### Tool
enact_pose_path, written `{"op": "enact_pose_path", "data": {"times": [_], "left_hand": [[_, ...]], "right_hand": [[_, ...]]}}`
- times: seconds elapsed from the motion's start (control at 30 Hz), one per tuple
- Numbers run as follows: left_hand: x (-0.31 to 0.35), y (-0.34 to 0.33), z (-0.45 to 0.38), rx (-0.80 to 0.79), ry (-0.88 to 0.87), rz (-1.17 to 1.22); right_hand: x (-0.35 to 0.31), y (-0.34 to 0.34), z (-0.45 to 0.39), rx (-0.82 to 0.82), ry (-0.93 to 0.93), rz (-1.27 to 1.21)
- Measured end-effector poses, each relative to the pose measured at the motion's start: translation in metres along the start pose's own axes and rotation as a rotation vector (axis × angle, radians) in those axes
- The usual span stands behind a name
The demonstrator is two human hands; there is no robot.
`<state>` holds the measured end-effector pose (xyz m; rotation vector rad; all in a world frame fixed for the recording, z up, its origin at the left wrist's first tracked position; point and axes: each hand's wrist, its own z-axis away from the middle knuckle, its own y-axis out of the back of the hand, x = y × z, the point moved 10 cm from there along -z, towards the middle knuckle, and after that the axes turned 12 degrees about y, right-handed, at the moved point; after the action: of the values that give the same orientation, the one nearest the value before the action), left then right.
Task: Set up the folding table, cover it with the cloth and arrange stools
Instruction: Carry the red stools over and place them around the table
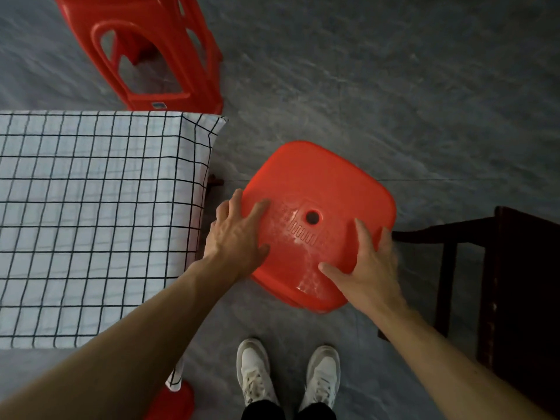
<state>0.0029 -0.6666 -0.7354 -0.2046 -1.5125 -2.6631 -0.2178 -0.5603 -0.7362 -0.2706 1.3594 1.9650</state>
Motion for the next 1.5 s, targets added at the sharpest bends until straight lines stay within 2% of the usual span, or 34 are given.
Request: {"op": "enact_pose_path", "data": {"times": [0.2, 0.37, 0.57, 0.67, 0.93, 1.03, 1.27, 1.5], "left_hand": [[-0.016, -0.019, -0.015, -0.125, 0.017, 0.120], [-0.021, -0.017, -0.011, -0.077, 0.010, 0.208], [-0.038, -0.027, 0.018, -0.053, 0.134, 0.307], [-0.047, -0.032, 0.042, -0.003, 0.144, 0.336], [-0.053, -0.029, 0.037, 0.058, 0.107, 0.380], [-0.054, -0.029, 0.023, 0.017, 0.149, 0.392], [-0.042, -0.034, 0.023, 0.043, 0.173, 0.330], [0.012, -0.050, 0.042, 0.045, 0.090, 0.338]], "right_hand": [[0.021, -0.014, -0.007, 0.025, -0.059, -0.077], [0.027, -0.011, -0.010, 0.106, -0.021, -0.072], [0.013, -0.005, -0.026, 0.048, 0.104, -0.023], [0.004, -0.001, -0.034, 0.035, 0.184, -0.029], [0.002, -0.011, -0.024, -0.009, 0.176, -0.004], [0.002, -0.014, -0.026, -0.021, 0.150, -0.016], [0.010, -0.006, -0.025, 0.054, 0.130, -0.032], [0.058, 0.027, -0.017, 0.106, 0.079, -0.024]]}}
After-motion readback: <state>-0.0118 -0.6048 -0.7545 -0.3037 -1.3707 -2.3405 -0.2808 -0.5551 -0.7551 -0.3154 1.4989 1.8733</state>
